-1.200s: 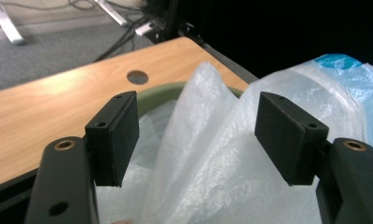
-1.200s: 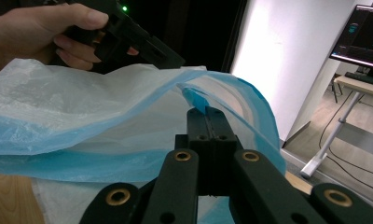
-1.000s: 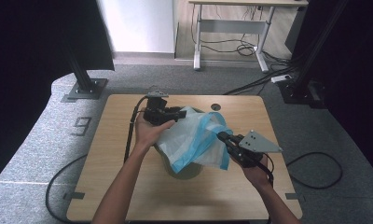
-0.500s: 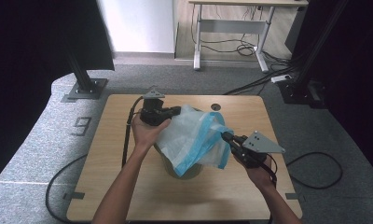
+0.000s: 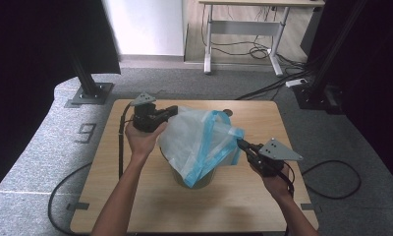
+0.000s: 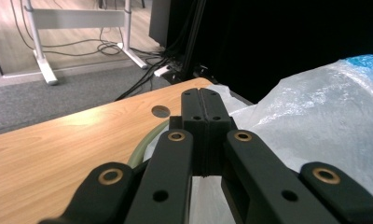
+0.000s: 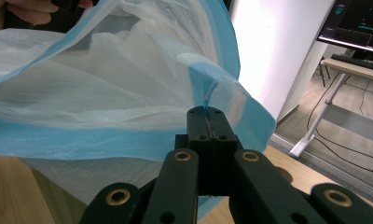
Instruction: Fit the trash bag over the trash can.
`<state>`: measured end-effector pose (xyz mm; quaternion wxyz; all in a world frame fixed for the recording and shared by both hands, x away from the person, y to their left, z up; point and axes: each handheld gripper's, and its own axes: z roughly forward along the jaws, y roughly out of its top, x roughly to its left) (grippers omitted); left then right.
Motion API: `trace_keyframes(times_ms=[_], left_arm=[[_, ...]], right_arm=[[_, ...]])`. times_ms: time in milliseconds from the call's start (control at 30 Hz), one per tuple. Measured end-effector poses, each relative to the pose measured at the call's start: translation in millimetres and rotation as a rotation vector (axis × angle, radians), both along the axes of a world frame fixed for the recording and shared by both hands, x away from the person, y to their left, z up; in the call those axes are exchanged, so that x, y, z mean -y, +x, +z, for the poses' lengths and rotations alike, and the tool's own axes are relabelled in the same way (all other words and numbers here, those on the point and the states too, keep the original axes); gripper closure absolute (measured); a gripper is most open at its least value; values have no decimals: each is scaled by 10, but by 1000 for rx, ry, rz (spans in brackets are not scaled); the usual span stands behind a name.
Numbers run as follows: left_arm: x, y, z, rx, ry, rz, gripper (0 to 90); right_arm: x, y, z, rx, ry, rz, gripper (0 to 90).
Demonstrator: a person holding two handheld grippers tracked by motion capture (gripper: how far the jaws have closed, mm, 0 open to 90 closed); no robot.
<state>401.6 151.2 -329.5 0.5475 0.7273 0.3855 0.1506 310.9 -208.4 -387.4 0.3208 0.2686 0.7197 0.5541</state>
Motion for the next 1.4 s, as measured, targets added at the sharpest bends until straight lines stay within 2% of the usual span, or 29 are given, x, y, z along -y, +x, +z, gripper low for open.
trace_keyframes(times_ms=[400,500,667,833,1000,1233,1400], left_arm=[[-253,-71,-57,0,-59,20,900],[-319,-120,-78,4,-68,22,900],[-445,-231,-145,8,-114,14,900],[-511,-338,-231,12,-128,9,900],[-559,-394,-325,3,-138,5,900],[-593,-452,-421,2,-145,-6,900],[-650,-517,-475,11,-166,-16,900]], right_arm=[[167,19,-111,-29,-6,-43,888],[200,-27,-157,-41,-9,-44,888],[268,-123,-244,-59,0,-41,889],[295,-202,-318,-70,6,-38,888],[335,-207,-367,-83,14,-45,888],[286,-231,-442,-106,22,-29,888],[243,-264,-512,-123,15,-6,888]])
